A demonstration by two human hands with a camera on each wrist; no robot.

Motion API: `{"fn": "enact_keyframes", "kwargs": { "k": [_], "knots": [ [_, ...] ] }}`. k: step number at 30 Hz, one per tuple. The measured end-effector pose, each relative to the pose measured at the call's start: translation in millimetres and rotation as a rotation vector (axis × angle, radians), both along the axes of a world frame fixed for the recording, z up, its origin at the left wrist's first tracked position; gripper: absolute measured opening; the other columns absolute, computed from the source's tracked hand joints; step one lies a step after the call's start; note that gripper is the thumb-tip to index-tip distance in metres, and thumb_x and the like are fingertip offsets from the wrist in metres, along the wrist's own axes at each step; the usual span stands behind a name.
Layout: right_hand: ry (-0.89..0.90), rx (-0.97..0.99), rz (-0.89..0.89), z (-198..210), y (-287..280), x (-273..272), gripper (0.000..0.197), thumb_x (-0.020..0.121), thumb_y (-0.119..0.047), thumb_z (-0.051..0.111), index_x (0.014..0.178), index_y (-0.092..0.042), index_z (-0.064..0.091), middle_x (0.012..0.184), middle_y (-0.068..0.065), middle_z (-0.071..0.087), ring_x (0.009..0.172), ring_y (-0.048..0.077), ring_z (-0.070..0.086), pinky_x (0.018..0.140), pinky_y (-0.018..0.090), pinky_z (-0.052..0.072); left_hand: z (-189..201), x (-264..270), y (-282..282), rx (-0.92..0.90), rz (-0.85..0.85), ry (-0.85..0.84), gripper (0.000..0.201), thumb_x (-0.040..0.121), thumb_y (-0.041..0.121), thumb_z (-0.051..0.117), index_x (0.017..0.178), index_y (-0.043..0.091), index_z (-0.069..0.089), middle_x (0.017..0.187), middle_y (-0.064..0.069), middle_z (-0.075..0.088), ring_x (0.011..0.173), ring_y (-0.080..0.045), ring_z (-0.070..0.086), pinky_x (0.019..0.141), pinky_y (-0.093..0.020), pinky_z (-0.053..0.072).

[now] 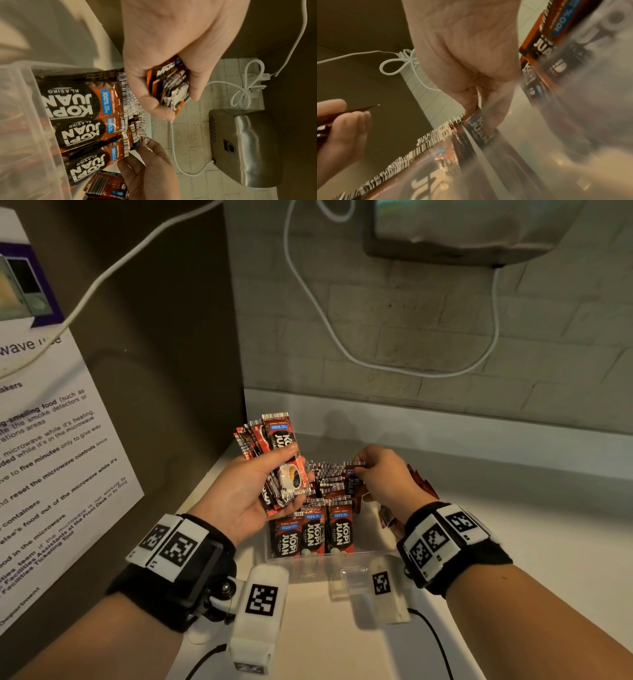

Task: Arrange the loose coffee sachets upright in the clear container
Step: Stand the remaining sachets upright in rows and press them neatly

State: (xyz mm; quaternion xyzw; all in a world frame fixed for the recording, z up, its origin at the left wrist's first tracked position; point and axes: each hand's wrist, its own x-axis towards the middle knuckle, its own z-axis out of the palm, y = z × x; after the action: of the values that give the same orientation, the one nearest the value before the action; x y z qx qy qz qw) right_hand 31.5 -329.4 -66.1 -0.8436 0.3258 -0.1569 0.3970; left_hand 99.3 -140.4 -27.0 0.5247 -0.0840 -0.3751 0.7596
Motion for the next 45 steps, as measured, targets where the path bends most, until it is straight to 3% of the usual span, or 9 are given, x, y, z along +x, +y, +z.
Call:
{"fn": "enact_keyframes", "kwargs": {
  "k": [6, 10, 16, 21, 27, 31, 36, 42, 45],
  "knots": [
    [-0.031, 0.007, -0.006, 2.0, 0.6, -3.3, 0.016, 0.094, -0.008, 0.054, 0.106, -0.018, 0.049, 0.102, 0.008, 0.058, 0.081, 0.031, 0.067, 0.060, 0.037, 0.056, 1.1, 0.0, 0.9, 0.000, -0.003, 0.002, 0.028, 0.078, 0.021, 0.072, 0.101, 0.007, 0.063, 0.076, -0.011, 0.073, 0.071, -0.022, 0.073, 0.045, -0.028, 0.054],
    [-0.042, -0.048, -0.008, 6.7, 0.1, -7.6, 0.029, 0.093, -0.014, 0.057, 0.119, -0.014, 0.047, 0.103, 0.005, 0.055, 0.086, 0.030, 0.066, 0.069, 0.038, 0.054, 0.6, -0.7, -0.5, 0.000, -0.017, 0.006, 0.026, 0.076, 0.022, 0.074, 0.097, 0.010, 0.064, 0.077, -0.010, 0.073, 0.072, -0.023, 0.073, 0.046, -0.029, 0.054],
    [-0.046, -0.182, 0.078, 25.7, -0.2, -23.8, 0.029, 0.094, -0.022, 0.058, 0.120, -0.016, 0.049, 0.115, 0.007, 0.056, 0.094, 0.028, 0.062, 0.077, 0.035, 0.050, 1.5, -3.9, -6.1, 0.009, -0.110, 0.006, 0.016, 0.081, 0.018, 0.070, 0.091, 0.007, 0.065, 0.077, -0.010, 0.071, 0.075, -0.022, 0.072, 0.048, -0.028, 0.054],
    [-0.054, -0.233, 0.165, 50.8, -1.2, -40.1, 0.025, 0.094, -0.026, 0.058, 0.116, -0.018, 0.050, 0.110, 0.001, 0.058, 0.088, 0.023, 0.060, 0.074, 0.031, 0.046, 1.9, -6.1, -11.9, -0.002, -0.176, 0.031, 0.016, 0.088, 0.010, 0.059, 0.104, 0.006, 0.060, 0.084, -0.016, 0.073, 0.081, -0.027, 0.073, 0.054, -0.033, 0.056],
    [-0.126, -0.043, 0.329, 88.8, 9.3, -46.4, 0.029, 0.088, -0.027, 0.065, 0.114, -0.017, 0.057, 0.098, 0.001, 0.062, 0.065, 0.013, 0.061, 0.047, 0.010, 0.040, -0.4, -15.0, -23.9, 0.044, -0.268, -0.083, 0.015, 0.083, 0.005, 0.067, 0.098, 0.007, 0.066, 0.087, -0.017, 0.074, 0.074, -0.027, 0.072, 0.048, -0.031, 0.055],
    [-0.154, -0.053, 0.336, 101.5, 8.3, -42.6, 0.023, 0.084, -0.013, 0.070, 0.106, -0.009, 0.064, 0.080, 0.004, 0.066, 0.053, 0.012, 0.057, 0.044, 0.012, 0.039, -2.4, -18.4, -30.2, 0.057, -0.305, -0.128, 0.021, 0.079, 0.005, 0.071, 0.099, 0.009, 0.068, 0.100, -0.019, 0.073, 0.086, -0.033, 0.069, 0.049, -0.029, 0.055],
    [-0.119, -0.078, 0.311, 113.2, 4.1, -38.1, 0.005, 0.084, 0.001, 0.067, 0.084, -0.004, 0.067, 0.063, 0.007, 0.063, 0.041, 0.005, 0.052, 0.040, 0.015, 0.042, -0.5, -17.9, -32.7, 0.014, -0.303, -0.136, 0.035, 0.063, 0.019, 0.075, 0.098, 0.013, 0.069, 0.097, -0.015, 0.074, 0.083, -0.030, 0.071, 0.050, -0.029, 0.056],
    [-0.095, -0.220, 0.171, 127.3, -20.5, -25.9, 0.019, 0.087, 0.001, 0.062, 0.075, -0.014, 0.060, 0.076, 0.020, 0.068, 0.056, 0.020, 0.061, 0.050, 0.028, 0.046, -0.2, 8.4, -31.1, -0.054, -0.136, -0.041, 0.017, 0.090, 0.013, 0.058, 0.103, 0.020, 0.067, 0.084, 0.000, 0.073, 0.070, -0.019, 0.072, 0.048, -0.029, 0.054],
    [0.092, -0.306, 0.194, 111.3, -22.2, -13.5, 0.023, 0.085, 0.001, 0.063, 0.070, -0.016, 0.058, 0.071, 0.011, 0.068, 0.059, 0.019, 0.065, 0.058, 0.031, 0.053, -3.0, 15.9, -29.6, -0.065, -0.115, -0.023, 0.020, 0.091, 0.010, 0.055, 0.102, 0.020, 0.067, 0.081, 0.001, 0.073, 0.070, -0.019, 0.072, 0.047, -0.028, 0.054]
  ]
}}
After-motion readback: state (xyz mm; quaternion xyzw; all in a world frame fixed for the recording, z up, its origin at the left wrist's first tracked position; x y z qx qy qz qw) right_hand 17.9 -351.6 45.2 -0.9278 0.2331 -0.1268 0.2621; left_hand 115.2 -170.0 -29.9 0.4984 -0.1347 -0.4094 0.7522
